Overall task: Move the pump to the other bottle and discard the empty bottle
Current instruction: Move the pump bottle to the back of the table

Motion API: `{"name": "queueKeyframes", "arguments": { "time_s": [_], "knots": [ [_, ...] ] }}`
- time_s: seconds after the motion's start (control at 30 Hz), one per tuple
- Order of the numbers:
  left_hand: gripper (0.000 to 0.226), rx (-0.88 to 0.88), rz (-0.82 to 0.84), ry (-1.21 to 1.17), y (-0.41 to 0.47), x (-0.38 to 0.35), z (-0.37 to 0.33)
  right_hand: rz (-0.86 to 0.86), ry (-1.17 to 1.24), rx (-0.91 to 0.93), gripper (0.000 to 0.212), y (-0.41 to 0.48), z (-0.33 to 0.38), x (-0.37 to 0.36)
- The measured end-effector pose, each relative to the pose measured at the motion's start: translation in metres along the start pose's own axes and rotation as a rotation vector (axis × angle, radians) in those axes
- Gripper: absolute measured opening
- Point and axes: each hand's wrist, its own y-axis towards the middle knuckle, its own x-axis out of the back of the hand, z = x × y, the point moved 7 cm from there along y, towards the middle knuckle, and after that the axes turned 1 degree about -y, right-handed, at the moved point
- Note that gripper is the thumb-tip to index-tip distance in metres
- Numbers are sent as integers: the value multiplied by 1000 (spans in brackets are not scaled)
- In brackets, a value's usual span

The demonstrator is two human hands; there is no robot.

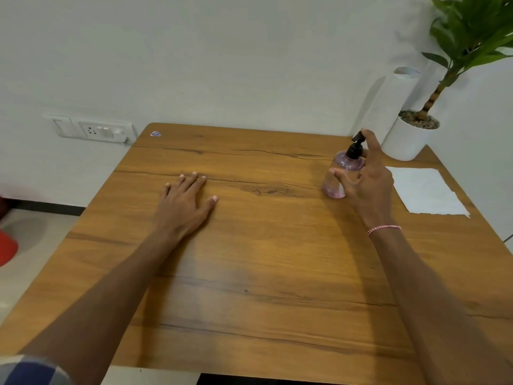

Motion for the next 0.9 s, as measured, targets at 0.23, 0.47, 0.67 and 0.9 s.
{"name": "queueKeyframes", "arguments": {
  "time_s": [0.23,0.47,0.67,0.9],
  "knots": [
    [79,-100,60,6,0,-3,-7,-16,-44,10,94,-1,1,-1],
    [84,-92,50,-8,-1,-1,-7,5,-82,54,89,0,2,2],
    [83,-98,49,-14,-2,0,-8,26,-52,66,88,-1,1,4],
    [82,-94,50,-9,-1,0,-8,26,-35,59,86,0,2,5]
  ]
}}
